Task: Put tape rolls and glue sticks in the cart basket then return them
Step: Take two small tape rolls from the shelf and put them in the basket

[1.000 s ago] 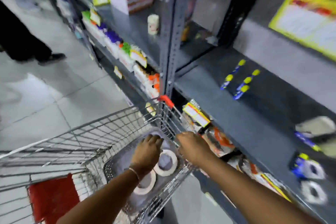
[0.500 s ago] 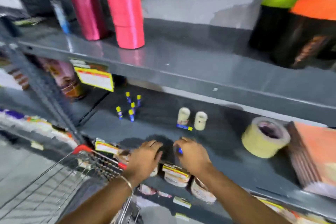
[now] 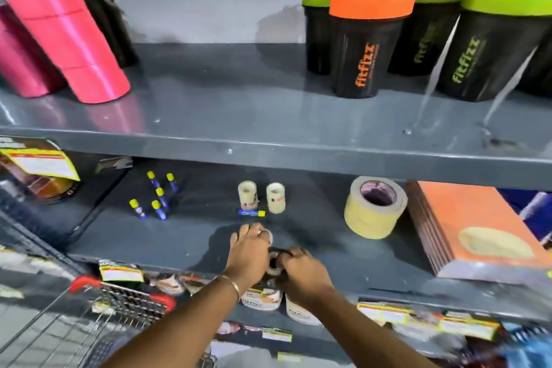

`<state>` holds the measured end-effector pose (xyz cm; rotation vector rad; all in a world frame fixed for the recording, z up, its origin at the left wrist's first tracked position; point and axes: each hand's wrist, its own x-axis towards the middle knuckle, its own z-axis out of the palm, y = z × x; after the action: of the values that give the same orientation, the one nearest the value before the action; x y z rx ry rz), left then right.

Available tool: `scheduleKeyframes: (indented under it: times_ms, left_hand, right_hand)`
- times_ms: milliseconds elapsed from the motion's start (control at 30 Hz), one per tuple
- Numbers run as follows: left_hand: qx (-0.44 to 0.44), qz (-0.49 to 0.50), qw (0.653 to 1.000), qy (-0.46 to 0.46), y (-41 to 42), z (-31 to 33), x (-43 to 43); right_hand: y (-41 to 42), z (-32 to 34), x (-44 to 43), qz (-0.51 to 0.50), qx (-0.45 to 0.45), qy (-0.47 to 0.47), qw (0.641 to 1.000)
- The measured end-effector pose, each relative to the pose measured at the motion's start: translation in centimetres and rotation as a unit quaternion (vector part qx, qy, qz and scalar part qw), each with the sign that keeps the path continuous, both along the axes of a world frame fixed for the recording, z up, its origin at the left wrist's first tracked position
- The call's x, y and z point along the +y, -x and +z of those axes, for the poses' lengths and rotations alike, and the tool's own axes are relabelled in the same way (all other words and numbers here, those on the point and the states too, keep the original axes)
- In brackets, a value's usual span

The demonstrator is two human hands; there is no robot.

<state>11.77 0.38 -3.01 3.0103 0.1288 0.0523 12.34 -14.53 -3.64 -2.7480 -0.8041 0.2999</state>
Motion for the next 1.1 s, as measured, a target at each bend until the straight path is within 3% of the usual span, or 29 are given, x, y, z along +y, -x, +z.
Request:
scheduleKeyframes:
  times_ms: [367,533,667,967,1100]
  left_hand:
    - [-0.001,0.027,0.999,-0.016,-1.1,-0.6,-0.5]
    - [-0.095,0.042,0.994,0.023,0.2,0.8,1.6]
    - [-0.154,0.126,0.980,0.026,3.7,1.0,8.3]
    - [-0.121,0.334,0.934,0.025,20.8,-3.8,24.7]
    - [-0.102,0.402,0.900,0.130,29.2,-7.8,28.9]
  right_hand:
    - [0.4,0.5,-0.8,-0.052,0.002,-0.049,0.997]
    - [0.4,1.6,1.4,-0.032,-0.033,-0.085,0.995]
    - [1.2,2.4,6.7,0.025,-0.029,-0.094,0.995]
    - [7.7,0.7,23.9,0.201,0.006,-0.113,0.973]
    - [11.2,-2.7,31.6,0.308,0.017,-0.082,0.948]
